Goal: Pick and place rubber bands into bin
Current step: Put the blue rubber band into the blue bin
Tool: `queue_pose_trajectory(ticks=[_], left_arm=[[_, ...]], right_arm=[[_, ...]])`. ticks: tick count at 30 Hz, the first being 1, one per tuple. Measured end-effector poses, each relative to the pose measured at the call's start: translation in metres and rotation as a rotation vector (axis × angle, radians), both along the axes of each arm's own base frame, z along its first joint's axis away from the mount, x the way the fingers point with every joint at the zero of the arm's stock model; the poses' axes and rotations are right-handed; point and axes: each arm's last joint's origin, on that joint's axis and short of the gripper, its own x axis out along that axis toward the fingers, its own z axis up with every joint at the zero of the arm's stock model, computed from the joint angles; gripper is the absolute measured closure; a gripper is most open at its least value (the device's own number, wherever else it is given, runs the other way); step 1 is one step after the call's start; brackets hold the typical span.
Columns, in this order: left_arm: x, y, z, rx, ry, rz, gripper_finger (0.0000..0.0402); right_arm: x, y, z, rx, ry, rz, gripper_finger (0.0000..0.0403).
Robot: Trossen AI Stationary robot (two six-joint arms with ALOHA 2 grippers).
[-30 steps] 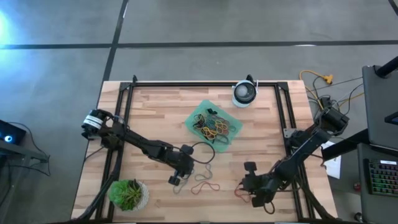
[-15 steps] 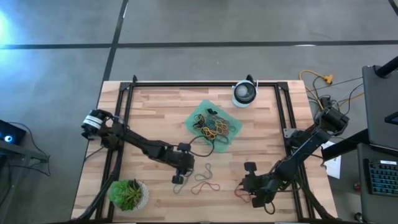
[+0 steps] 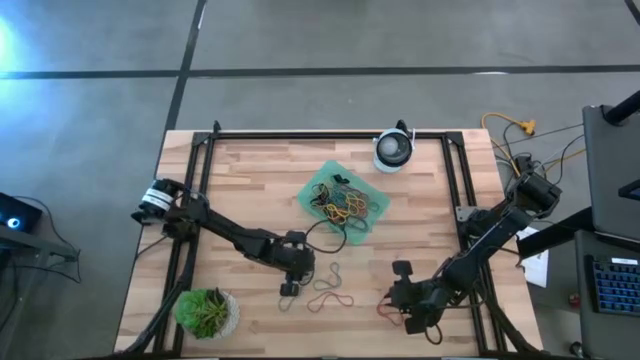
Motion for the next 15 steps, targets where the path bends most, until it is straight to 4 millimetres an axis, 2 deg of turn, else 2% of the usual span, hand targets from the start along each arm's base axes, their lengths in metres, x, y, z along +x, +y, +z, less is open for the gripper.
queue_pose_trajectory(ticks=[15], left_arm=[[-0.0001, 0.0012, -0.0061, -0.039, 0.145, 0.144, 0.0318]], right_arm=[[0.0001, 0.0001, 0.0, 0.002, -0.002, 0.0, 0.0339]])
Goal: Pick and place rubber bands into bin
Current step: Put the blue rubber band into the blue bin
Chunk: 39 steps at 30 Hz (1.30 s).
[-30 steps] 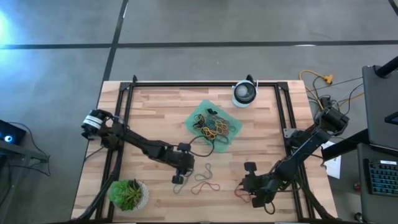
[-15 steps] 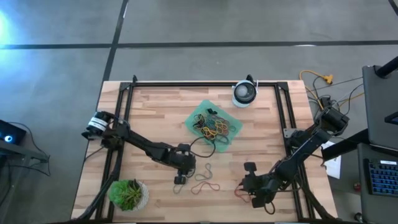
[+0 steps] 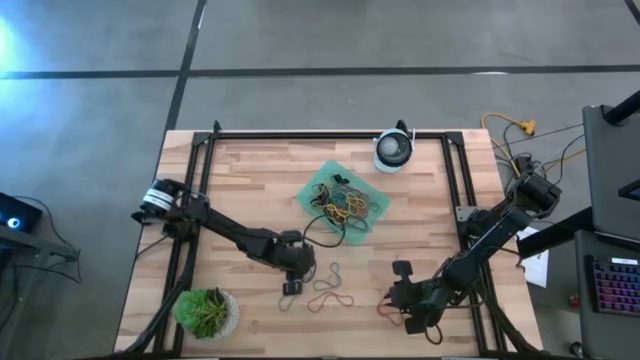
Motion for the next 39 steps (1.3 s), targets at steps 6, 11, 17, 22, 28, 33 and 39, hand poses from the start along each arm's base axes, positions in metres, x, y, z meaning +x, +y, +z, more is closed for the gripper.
queue_pose_trajectory(ticks=[6, 11, 17, 22, 28, 33, 39], left_arm=[[-0.006, 0.002, -0.004, -0.005, 0.062, 0.044, 0.0319], [-0.008, 0.003, -0.006, -0.007, 0.082, 0.028, 0.0354], [-0.008, 0.002, -0.006, 0.024, 0.084, -0.06, 0.0396], [-0.008, 0.003, -0.006, 0.072, 0.076, -0.115, 0.04], [-0.007, 0.001, -0.003, 0.124, 0.034, -0.21, 0.0401], [-0.01, -0.008, 0.015, 0.192, -0.058, -0.268, 0.0402], [-0.015, -0.017, 0.046, 0.391, -0.205, -0.259, 0.0401]], right_arm=[[0.0, 0.0, 0.0, 0.0, 0.0, 0.0, 0.0339], [0.0, 0.0, 0.0, 0.0, 0.0, 0.0, 0.0338], [0.0, 0.0, 0.0, -0.003, -0.003, -0.002, 0.034], [0.0, 0.0, 0.0, -0.004, -0.003, -0.002, 0.0343], [0.0, 0.0, 0.0, -0.004, -0.003, -0.003, 0.0344], [0.0, 0.0, 0.0, -0.006, -0.002, -0.002, 0.0344], [0.0, -0.001, 0.0, -0.012, -0.002, -0.002, 0.0344]])
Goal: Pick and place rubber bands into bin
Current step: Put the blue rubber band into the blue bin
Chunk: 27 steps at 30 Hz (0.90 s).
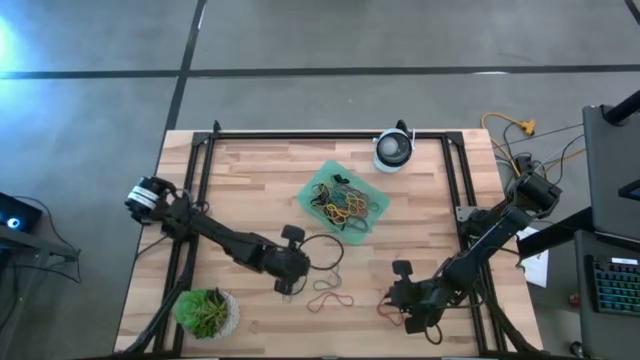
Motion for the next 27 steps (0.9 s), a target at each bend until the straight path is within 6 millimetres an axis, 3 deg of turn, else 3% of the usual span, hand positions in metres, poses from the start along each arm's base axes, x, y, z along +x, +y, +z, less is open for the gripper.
queue_pose_trajectory(ticks=[7, 14, 21, 27], left_arm=[[0.0, 0.008, 0.023, 0.211, -0.142, 0.039, 0.0401], [0.012, 0.03, 0.044, 0.399, -0.265, 0.108, 0.0401], [0.027, 0.065, 0.07, 0.477, -0.407, 0.163, 0.0401], [0.035, 0.11, 0.082, 0.526, -0.474, 0.282, 0.0401]], right_arm=[[0.0, 0.0, 0.0, 0.0, 0.0, 0.0, 0.0346], [0.0, -0.001, -0.001, -0.018, -0.011, -0.014, 0.0346], [-0.002, -0.003, -0.004, -0.026, -0.006, -0.015, 0.0346], [-0.003, -0.005, -0.006, -0.034, -0.002, -0.018, 0.0346]])
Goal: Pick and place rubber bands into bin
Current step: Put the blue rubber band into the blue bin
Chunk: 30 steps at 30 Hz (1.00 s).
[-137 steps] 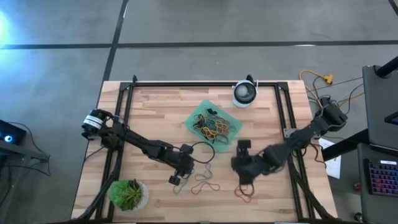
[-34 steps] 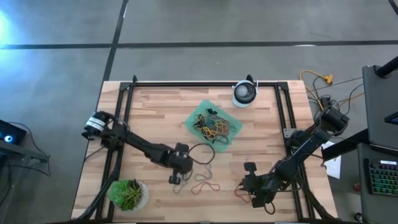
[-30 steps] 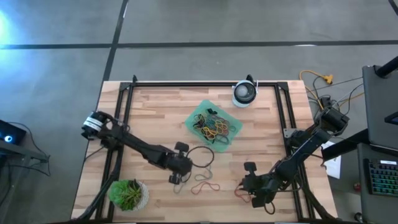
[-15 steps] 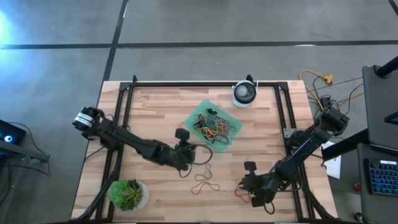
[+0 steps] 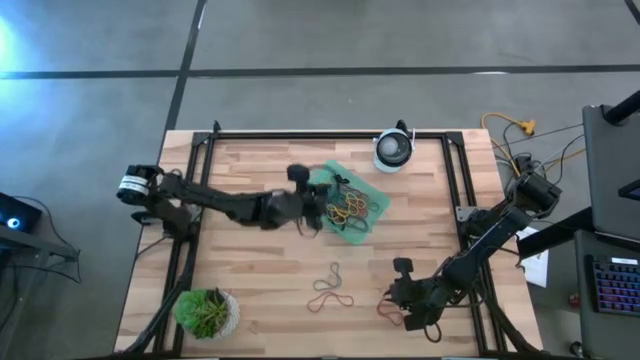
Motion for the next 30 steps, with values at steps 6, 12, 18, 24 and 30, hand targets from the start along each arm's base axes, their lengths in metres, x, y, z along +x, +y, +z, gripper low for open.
queue_pose_trajectory(ticks=[6, 12, 18, 24, 30], left_arm=[[-0.001, 0.044, -0.009, -0.198, -0.063, -0.033, 0.0401], [-0.004, 0.057, -0.018, -0.367, -0.058, -0.143, 0.0401], [-0.002, 0.057, -0.027, -0.383, -0.018, -0.147, 0.0397], [0.003, 0.059, -0.041, -0.41, 0.012, -0.13, 0.0344], [0.009, 0.06, -0.041, -0.429, -0.006, -0.12, 0.0287]], right_arm=[[-0.002, -0.003, -0.004, -0.018, -0.005, -0.013, 0.0346], [-0.003, -0.004, -0.006, -0.021, -0.001, -0.018, 0.0346], [-0.003, -0.005, -0.006, -0.036, -0.025, -0.038, 0.0346], [-0.002, -0.005, -0.005, -0.041, -0.042, -0.042, 0.0346], [-0.002, -0.005, -0.006, -0.042, -0.043, -0.041, 0.0346]])
